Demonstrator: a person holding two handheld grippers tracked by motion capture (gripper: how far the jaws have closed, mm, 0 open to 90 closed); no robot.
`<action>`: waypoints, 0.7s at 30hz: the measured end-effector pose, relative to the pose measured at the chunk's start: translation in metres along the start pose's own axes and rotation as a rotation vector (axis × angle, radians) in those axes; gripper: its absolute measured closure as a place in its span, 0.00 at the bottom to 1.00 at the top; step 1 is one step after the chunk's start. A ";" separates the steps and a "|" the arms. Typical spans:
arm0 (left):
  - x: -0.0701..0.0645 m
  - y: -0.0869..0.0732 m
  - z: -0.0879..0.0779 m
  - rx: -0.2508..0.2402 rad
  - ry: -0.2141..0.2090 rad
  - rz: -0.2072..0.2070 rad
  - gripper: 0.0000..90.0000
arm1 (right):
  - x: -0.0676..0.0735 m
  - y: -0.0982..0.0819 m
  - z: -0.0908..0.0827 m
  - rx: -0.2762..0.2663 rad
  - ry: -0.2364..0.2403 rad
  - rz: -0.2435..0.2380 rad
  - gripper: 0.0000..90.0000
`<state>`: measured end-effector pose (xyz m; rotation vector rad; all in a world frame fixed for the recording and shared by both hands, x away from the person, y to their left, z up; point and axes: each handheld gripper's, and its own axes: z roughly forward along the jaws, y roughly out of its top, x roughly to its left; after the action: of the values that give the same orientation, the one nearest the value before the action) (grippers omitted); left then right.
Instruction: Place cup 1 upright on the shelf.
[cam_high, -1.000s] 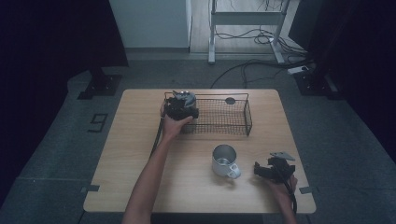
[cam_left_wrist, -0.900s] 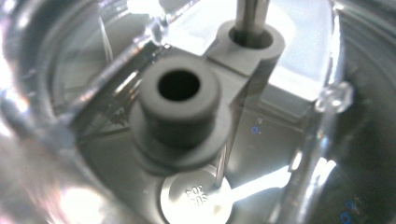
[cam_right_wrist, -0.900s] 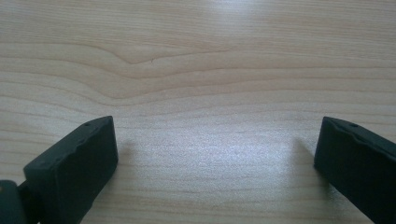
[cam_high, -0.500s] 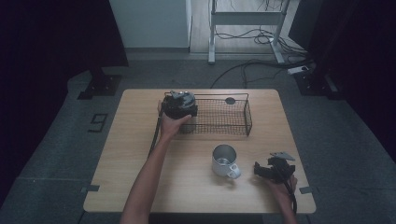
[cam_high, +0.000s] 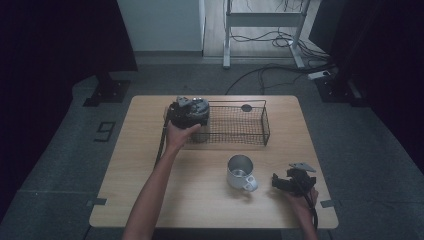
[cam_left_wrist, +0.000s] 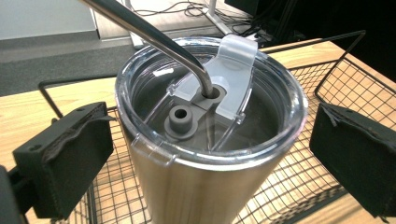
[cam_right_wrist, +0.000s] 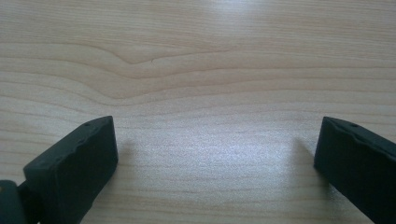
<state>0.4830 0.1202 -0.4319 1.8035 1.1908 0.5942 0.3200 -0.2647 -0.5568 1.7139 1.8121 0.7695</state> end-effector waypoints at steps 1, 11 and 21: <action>0.001 0.000 -0.003 -0.002 -0.001 0.003 0.00 | 0.000 0.000 0.000 0.000 0.000 0.000 0.00; 0.005 -0.013 -0.035 -0.004 0.000 0.040 0.00 | 0.000 0.000 0.000 0.001 0.001 0.000 0.00; 0.008 -0.039 -0.076 0.002 -0.032 0.049 0.02 | 0.000 0.004 0.004 0.000 0.001 0.001 0.00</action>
<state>0.4096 0.1641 -0.4280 1.8420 1.1288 0.5895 0.3254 -0.2642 -0.5567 1.7147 1.8119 0.7703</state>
